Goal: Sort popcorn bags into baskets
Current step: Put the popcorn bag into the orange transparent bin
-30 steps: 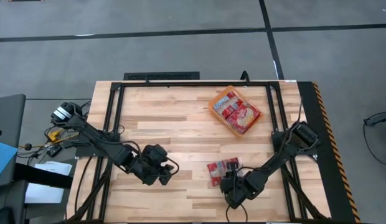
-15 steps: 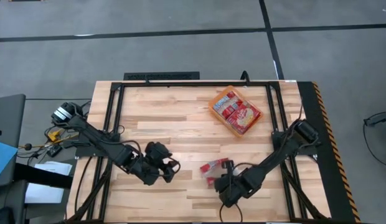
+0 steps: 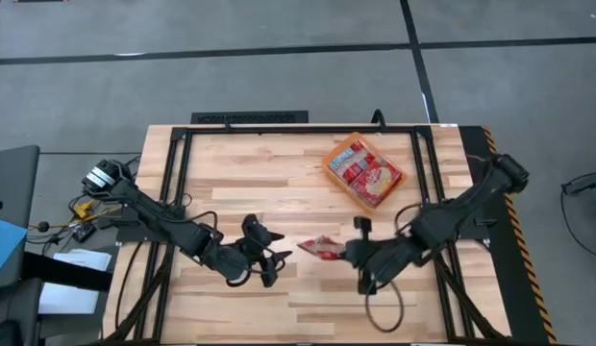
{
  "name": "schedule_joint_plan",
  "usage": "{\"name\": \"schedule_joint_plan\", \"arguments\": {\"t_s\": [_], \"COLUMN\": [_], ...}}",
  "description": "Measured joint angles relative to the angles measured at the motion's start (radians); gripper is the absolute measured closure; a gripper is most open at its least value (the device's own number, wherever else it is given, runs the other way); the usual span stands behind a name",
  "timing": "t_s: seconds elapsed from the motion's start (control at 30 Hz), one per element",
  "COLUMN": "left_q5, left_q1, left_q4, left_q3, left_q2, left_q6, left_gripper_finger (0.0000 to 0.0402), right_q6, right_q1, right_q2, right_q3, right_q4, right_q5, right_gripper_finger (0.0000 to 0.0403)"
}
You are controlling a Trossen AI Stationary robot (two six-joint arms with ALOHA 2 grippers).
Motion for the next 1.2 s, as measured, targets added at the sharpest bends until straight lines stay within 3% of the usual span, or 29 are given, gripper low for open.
{"name": "schedule_joint_plan", "arguments": {"t_s": [0.2,0.37,0.5,0.83,0.97,1.2], "left_q5": [-0.007,0.003,0.02,0.244,0.444,0.548], "left_q1": [0.001,0.021,0.07,0.19,0.239,0.306], "left_q4": [0.108,0.295,0.373,0.579,0.646,0.671], "left_q3": [0.0,0.0,0.0,0.0,0.0,0.0], "left_q2": [0.001,0.001,0.0,0.014,0.016,0.016], "left_q6": [0.165,0.351,0.403,0.513,0.515,0.486], "left_gripper_finger": [0.018,0.018,0.018,0.018,0.018,0.0186], "right_q6": [-0.026,-0.088,-0.155,-0.208,-0.209,-0.255], "right_q1": [-0.006,-0.005,-0.004,-0.01,-0.026,-0.061], "right_q2": [-0.123,-0.186,-0.22,-0.25,-0.247,-0.247], "right_q3": [0.0,0.0,0.0,0.001,0.001,0.001], "right_q4": [0.023,0.13,0.228,0.253,0.254,0.266], "right_q5": [0.043,0.043,0.043,0.043,0.038,0.029], "right_gripper_finger": [0.0396,0.0398,0.0395,0.0397,0.0385,0.0397]}}
